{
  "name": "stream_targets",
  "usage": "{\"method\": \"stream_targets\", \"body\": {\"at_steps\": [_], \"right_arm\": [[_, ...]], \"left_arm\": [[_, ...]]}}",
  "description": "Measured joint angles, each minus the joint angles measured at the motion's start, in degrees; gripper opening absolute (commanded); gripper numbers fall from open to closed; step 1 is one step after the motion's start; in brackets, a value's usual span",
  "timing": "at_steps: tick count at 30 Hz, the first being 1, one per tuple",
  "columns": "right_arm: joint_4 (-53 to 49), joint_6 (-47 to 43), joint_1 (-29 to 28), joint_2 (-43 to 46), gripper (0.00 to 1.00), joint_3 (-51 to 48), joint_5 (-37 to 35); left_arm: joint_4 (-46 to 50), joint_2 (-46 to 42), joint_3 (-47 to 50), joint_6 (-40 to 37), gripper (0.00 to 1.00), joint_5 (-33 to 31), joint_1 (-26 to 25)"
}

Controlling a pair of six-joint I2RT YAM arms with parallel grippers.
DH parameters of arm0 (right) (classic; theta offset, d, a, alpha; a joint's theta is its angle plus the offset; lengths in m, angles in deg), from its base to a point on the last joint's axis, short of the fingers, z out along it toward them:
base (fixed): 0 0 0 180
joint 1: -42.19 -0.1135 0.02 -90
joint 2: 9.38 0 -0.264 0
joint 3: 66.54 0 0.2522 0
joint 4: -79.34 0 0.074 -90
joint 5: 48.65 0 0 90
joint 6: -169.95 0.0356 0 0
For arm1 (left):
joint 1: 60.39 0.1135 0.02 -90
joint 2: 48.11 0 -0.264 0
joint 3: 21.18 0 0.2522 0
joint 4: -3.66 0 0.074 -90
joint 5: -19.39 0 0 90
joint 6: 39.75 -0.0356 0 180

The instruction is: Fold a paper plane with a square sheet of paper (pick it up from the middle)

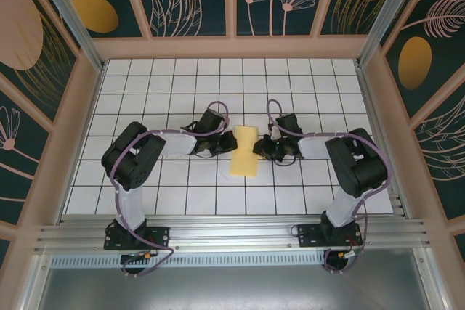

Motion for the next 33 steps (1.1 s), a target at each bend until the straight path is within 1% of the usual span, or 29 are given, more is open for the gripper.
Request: {"method": "stream_targets", "body": {"at_steps": [5, 8, 13, 20, 29, 33], "right_arm": [[-1.8, -0.2, 0.1, 0.3, 0.19, 1.0, 0.5], [-4.0, -0.5, 0.1, 0.8, 0.19, 3.0, 0.5], [-4.4, -1.1, 0.1, 0.7, 0.19, 6.4, 0.5], [-4.4, -1.1, 0.2, -4.0, 0.19, 6.8, -1.6], [-5.2, -1.1, 0.6, -3.4, 0.20, 7.6, -1.9], [-6.2, -1.1, 1.2, -3.0, 0.20, 9.4, -1.8]], "left_arm": [[0.0, 0.0, 0.0, -0.2, 0.00, 0.0, 0.0], [0.0, 0.0, 0.0, -0.2, 0.00, 0.0, 0.0], [0.0, 0.0, 0.0, -0.2, 0.00, 0.0, 0.0], [0.0, 0.0, 0.0, -0.2, 0.00, 0.0, 0.0], [0.0, 0.0, 0.0, -0.2, 0.00, 0.0, 0.0], [0.0, 0.0, 0.0, -0.2, 0.00, 0.0, 0.0]]}}
